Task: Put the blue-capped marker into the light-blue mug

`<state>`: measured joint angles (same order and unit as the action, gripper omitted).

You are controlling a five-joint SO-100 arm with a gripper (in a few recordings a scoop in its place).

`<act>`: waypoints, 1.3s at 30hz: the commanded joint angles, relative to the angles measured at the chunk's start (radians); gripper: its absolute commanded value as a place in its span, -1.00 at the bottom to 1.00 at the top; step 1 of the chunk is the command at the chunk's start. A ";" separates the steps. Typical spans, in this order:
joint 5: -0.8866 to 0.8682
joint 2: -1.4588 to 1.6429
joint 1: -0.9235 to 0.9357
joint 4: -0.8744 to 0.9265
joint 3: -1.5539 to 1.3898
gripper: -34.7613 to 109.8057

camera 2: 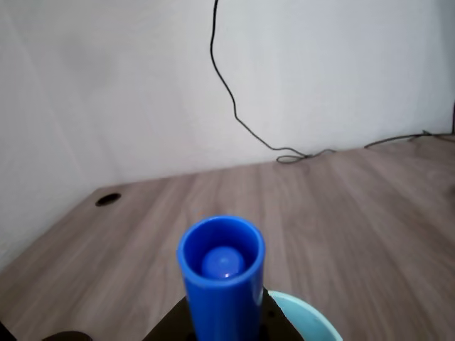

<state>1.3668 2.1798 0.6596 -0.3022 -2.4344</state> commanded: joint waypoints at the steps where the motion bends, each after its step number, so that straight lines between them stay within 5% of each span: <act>1: -0.009 -0.017 0.012 -0.031 0.012 -0.52; 7: -0.025 -0.018 0.015 -0.035 0.012 -0.52; 10: -0.112 -0.003 0.023 -0.040 0.012 -0.20; 17: -0.293 0.061 0.026 -0.008 0.012 -0.12; 26: -0.483 0.172 -0.025 0.146 0.011 -0.13; 32: -0.531 0.333 -0.115 0.385 0.018 -0.52; 39: -0.577 0.532 -0.268 0.660 -0.026 -0.52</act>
<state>0.7961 2.6323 0.4357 0.3007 -2.4421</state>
